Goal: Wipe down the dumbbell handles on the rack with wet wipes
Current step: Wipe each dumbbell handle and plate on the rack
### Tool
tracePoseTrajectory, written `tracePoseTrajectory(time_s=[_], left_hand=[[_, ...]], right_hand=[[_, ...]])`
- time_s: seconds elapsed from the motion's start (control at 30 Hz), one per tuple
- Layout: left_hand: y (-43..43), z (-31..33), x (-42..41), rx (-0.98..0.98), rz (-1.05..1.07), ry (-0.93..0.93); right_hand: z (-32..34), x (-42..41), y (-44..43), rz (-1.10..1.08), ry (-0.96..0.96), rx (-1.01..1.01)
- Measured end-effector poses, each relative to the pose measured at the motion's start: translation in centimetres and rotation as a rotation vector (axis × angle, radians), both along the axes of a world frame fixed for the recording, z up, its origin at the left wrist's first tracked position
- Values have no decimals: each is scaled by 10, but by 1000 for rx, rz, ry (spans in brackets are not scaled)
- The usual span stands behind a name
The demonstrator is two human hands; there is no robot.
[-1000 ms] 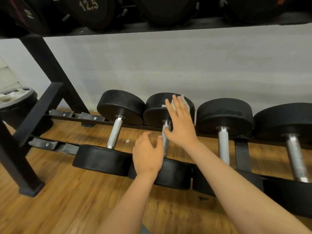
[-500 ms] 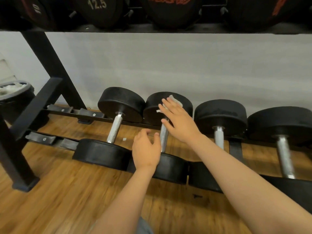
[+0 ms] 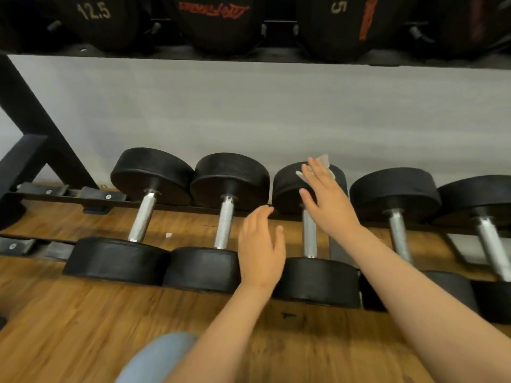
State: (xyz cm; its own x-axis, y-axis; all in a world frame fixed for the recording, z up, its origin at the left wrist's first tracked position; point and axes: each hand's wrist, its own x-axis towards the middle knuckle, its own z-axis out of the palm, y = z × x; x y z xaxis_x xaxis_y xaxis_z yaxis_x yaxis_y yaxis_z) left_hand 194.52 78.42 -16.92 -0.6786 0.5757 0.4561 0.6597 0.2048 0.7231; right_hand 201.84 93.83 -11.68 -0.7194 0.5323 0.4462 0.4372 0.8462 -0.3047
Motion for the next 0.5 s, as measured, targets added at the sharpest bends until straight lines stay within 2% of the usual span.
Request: tracePoseTrajectory(time_s=[0.13,0.33,0.5], left_hand=[[25,-28,28,-81,-115,-156],[35,-30,20,-167,-223,-194],[38,-30,17,-141,-197,-526]], right_hand=[[-12,14,11,29,-110,-8],[-13,-7,30,68,-233,102],[-1,-19,47,62,-173,8]])
